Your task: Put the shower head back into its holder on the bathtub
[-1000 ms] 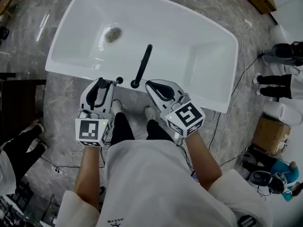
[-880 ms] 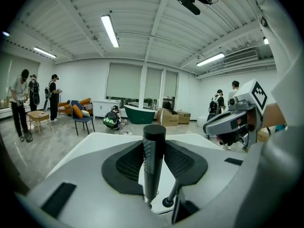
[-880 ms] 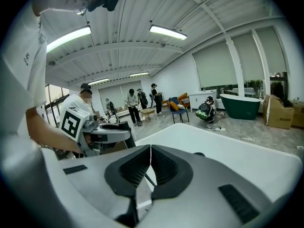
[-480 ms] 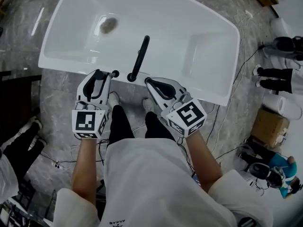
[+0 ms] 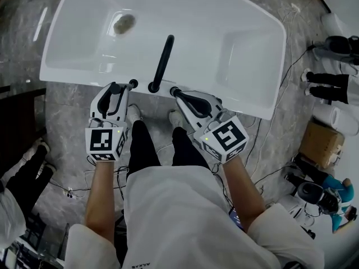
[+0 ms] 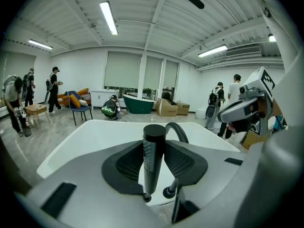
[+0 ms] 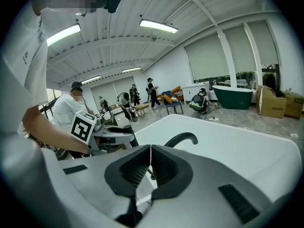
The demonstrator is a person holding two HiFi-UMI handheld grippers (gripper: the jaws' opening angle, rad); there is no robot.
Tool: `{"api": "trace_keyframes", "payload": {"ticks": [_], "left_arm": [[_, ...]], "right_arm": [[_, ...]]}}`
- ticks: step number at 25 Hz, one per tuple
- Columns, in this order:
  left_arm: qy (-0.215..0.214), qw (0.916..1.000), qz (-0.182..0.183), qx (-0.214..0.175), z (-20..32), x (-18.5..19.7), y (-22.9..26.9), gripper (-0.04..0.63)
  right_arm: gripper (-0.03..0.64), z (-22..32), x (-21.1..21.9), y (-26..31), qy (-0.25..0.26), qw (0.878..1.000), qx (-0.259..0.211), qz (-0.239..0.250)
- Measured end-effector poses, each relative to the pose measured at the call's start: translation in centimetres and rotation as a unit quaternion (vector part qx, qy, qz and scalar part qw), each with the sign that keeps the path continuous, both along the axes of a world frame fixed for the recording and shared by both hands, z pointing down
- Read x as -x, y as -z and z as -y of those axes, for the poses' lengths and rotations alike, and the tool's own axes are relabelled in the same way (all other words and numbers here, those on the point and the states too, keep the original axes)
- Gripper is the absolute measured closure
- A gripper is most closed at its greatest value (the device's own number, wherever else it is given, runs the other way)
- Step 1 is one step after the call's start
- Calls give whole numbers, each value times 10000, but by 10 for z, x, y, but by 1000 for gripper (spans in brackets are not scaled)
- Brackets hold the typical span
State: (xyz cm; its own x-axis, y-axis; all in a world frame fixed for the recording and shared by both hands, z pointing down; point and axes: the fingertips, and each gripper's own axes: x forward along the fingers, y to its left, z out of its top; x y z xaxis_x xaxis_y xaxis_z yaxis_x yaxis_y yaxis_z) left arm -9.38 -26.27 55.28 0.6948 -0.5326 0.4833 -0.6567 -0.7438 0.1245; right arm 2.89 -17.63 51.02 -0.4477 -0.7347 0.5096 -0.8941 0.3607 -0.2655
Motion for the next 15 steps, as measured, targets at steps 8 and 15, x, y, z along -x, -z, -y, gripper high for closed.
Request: {"api": "trace_keyframes", "payload": {"ticks": [8, 15], "left_arm": [[-21, 9999, 101, 66, 5, -2, -30, 454], [74, 9998, 109, 150, 4, -2, -55, 454]], "right_arm": [[599, -7, 0, -14, -72, 9999, 132, 34], [598, -4, 11, -31, 54, 9999, 92, 125]]}}
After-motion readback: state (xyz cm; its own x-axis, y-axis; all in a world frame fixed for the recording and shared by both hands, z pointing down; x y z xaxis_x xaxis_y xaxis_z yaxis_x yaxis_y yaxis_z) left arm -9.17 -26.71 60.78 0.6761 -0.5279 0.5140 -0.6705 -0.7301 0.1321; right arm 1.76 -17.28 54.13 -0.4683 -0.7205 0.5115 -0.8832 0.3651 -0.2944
